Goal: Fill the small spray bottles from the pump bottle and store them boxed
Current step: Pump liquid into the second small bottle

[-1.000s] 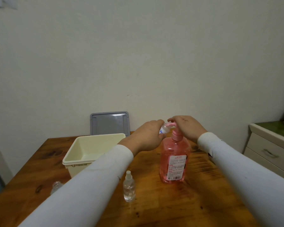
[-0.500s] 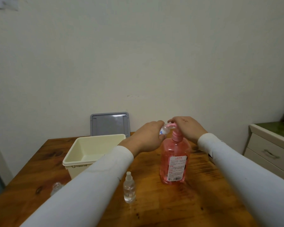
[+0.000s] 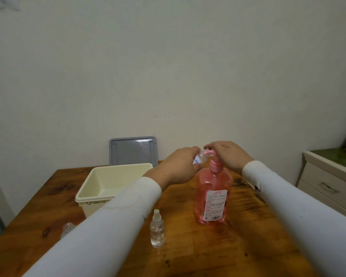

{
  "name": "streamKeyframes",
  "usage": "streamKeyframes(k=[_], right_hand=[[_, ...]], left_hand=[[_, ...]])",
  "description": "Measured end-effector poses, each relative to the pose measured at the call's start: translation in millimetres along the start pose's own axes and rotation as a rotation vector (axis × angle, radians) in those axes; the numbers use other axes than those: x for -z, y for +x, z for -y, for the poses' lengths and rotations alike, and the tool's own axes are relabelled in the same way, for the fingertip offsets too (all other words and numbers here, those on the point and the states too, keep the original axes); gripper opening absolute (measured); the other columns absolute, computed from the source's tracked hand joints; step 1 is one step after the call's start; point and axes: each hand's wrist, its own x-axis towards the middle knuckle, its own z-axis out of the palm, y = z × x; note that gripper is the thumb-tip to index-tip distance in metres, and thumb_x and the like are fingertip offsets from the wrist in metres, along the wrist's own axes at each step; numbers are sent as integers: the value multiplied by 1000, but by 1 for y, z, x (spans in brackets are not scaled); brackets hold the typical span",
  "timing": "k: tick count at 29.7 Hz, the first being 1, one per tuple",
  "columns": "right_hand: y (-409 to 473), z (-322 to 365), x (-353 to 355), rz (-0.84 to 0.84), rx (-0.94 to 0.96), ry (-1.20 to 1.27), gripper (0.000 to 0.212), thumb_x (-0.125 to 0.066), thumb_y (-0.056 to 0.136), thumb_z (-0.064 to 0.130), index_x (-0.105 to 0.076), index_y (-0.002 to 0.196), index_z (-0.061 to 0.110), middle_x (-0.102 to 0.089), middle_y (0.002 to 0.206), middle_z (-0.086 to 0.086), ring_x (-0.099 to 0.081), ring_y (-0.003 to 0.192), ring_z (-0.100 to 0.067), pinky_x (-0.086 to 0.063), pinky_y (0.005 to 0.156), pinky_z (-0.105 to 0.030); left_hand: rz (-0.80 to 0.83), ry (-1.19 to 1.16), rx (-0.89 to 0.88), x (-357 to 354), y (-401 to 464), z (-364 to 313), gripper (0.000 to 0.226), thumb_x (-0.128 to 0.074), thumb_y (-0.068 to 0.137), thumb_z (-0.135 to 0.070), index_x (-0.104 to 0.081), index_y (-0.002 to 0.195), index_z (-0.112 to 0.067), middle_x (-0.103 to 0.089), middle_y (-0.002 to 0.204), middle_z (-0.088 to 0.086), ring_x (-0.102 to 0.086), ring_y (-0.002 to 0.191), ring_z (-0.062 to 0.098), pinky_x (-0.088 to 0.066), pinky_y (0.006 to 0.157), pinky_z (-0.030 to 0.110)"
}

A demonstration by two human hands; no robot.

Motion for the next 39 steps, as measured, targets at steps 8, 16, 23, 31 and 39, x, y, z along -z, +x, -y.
streamKeyframes(k=[8,16,23,31,39], right_hand=[[-3,-12,-13,3,-24,103,36,-36,96,26,-69,107,19,-65,112,-4,-57,100,-19,-43,81,-31],[3,-3,-2,-10,-5,13,38,-35,97,23,-68,113,16,-63,119,-6,-56,108,-21,-43,91,-35],[1,-12,-17,-17,-23,131,36,-36,96,24,-69,108,19,-65,111,-1,-57,102,-16,-43,79,-28],[3,-5,-7,-53,-33,138,35,-37,95,24,-70,106,19,-63,105,1,-58,101,-17,-43,82,-31],[-1,-9,-15,-16,-40,95,35,-37,96,25,-69,108,18,-66,113,-4,-57,102,-19,-44,87,-33]], left_hand=[[13,-54,19,-13,-3,6,31,-56,95,-33,-51,124,-23,-61,116,0,-55,93,15,-42,73,24],[-12,-11,-14,3,3,3,33,-57,94,-32,-53,125,-22,-62,117,1,-55,96,17,-44,78,28],[21,-32,25,-9,0,7,34,-57,94,-33,-52,127,-23,-61,118,0,-55,94,14,-43,76,25],[-2,-14,-9,2,2,1,35,-57,94,-32,-52,127,-20,-61,117,2,-54,93,16,-43,75,26],[51,-26,27,-7,0,6,33,-56,94,-35,-52,125,-23,-62,116,0,-55,92,15,-48,79,28]])
